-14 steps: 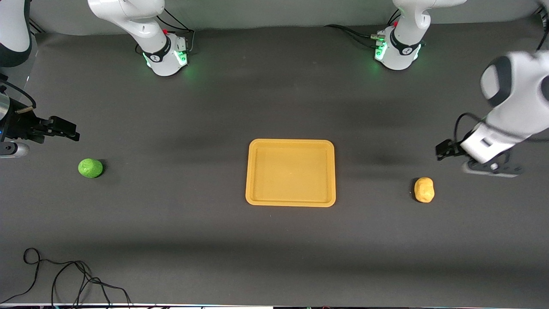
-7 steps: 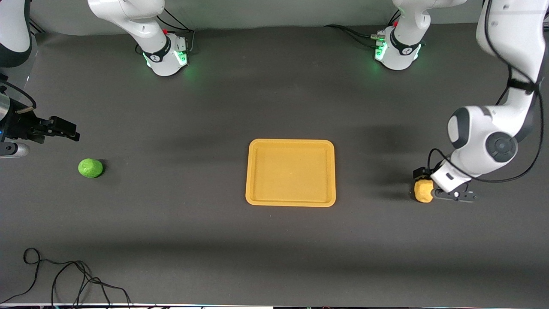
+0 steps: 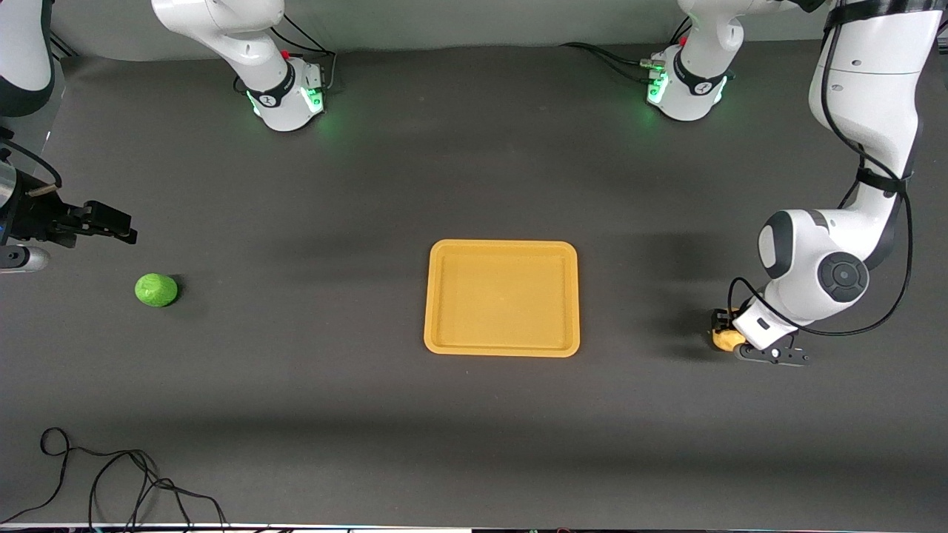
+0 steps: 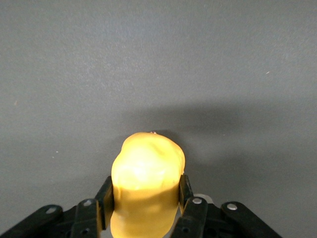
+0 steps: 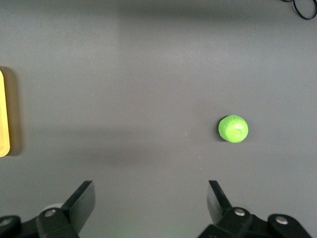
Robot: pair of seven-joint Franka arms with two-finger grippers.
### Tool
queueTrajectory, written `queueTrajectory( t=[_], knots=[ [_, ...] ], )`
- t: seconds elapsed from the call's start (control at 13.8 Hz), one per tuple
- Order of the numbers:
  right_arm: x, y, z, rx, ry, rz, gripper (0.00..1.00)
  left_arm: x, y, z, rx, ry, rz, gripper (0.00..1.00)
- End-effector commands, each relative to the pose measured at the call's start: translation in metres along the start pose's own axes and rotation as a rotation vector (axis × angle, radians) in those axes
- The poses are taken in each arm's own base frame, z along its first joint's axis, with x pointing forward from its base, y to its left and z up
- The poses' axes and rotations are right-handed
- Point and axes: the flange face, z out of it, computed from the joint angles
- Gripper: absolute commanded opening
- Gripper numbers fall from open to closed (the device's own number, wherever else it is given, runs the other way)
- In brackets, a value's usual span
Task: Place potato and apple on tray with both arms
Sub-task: 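Close the left gripper on the yellow potato, then carry the potato with the left gripper onto the yellow tray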
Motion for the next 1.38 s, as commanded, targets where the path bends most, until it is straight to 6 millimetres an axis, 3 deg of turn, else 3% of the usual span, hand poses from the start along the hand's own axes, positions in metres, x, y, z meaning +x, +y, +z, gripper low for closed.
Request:
queueTrajectory(
  t=[0.0, 0.14, 0.43, 0.58, 0.72, 0.87, 0.94, 1.09, 1.23, 1.3],
  knots=[
    [0.000, 0.000, -0.002, 0.003, 0.009, 0.010, 1.00, 0.005, 0.014, -0.036, 0.001, -0.031, -0.066, 0.12],
    [0.000, 0.000, -0.001, 0.004, 0.007, 0.010, 1.00, 0.022, 0.055, -0.067, -0.001, -0.072, -0.134, 0.10],
    [0.001, 0.000, -0.001, 0.003, 0.007, 0.008, 1.00, 0.043, 0.191, -0.111, -0.040, -0.026, -0.287, 0.10],
    [0.001, 0.003, -0.004, 0.002, 0.013, 0.011, 1.00, 0.032, 0.260, -0.096, -0.063, -0.052, -0.291, 0.08],
    [0.001, 0.005, -0.007, 0.002, 0.019, -0.010, 1.00, 0.016, 0.319, -0.070, -0.064, -0.057, -0.279, 0.06],
    [0.002, 0.014, -0.008, -0.005, 0.043, -0.070, 1.00, 0.003, 0.355, -0.042, -0.063, -0.053, -0.287, 0.06],
    [0.000, 0.035, -0.005, -0.002, 0.043, -0.047, 1.00, -0.005, 0.369, -0.030, -0.059, -0.059, -0.265, 0.06],
    [-0.008, 0.081, 0.013, -0.001, 0.032, -0.038, 1.00, -0.004, 0.369, -0.018, -0.051, -0.055, -0.257, 0.06],
    [-0.022, 0.139, 0.028, -0.006, 0.041, -0.069, 1.00, -0.006, 0.367, -0.016, -0.043, -0.062, -0.256, 0.09],
    [-0.031, 0.162, 0.034, -0.005, 0.038, -0.065, 1.00, -0.006, 0.367, -0.017, -0.041, -0.061, -0.253, 0.23]
  ],
)
